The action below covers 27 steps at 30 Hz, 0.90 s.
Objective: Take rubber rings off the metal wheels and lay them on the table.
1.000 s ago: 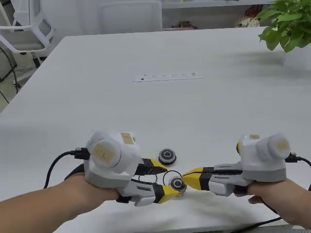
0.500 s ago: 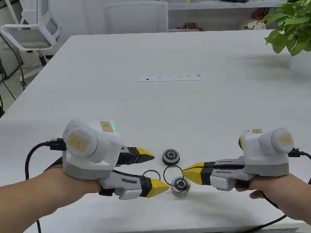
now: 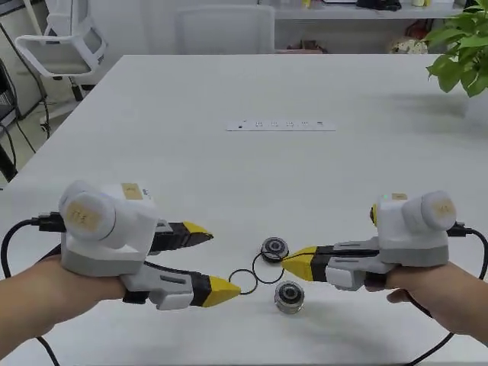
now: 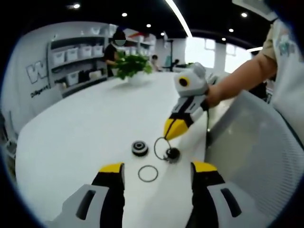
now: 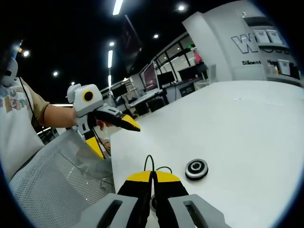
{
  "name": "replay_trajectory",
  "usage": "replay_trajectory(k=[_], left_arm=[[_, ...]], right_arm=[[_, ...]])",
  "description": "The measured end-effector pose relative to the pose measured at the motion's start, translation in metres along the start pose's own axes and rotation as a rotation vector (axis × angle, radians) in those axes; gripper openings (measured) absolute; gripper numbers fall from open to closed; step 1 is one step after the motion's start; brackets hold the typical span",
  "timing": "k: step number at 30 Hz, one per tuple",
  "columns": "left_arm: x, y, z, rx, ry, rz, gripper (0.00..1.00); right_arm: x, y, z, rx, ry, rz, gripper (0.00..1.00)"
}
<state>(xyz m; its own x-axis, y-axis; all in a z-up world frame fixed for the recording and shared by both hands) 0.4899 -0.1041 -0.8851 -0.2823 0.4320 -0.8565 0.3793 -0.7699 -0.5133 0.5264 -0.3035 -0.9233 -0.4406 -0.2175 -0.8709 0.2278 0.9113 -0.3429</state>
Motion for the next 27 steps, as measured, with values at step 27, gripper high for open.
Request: replay_trajectory(k=[27], left_arm=[[0.019, -0.028, -0.013, -0.082, -0.043, 0.003, 0.69]], right_arm=[[0.002, 0.047, 0.010, -0.025, -0.046, -0.146, 0.00]])
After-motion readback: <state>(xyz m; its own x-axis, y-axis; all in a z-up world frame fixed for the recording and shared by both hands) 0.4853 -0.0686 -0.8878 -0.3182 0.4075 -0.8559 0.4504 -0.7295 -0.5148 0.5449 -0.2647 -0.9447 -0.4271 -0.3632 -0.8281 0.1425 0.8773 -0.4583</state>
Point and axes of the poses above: the centre of the closed fingertips' face, and the gripper's own axes: y roughly forward along the fingers, z roughly to its right, x roughly out of its underside, the point moved 8 cm from there along -y, roughly backward along the fingers, and after that the axes turned 3 degrees about x, right-handed, at the moved point
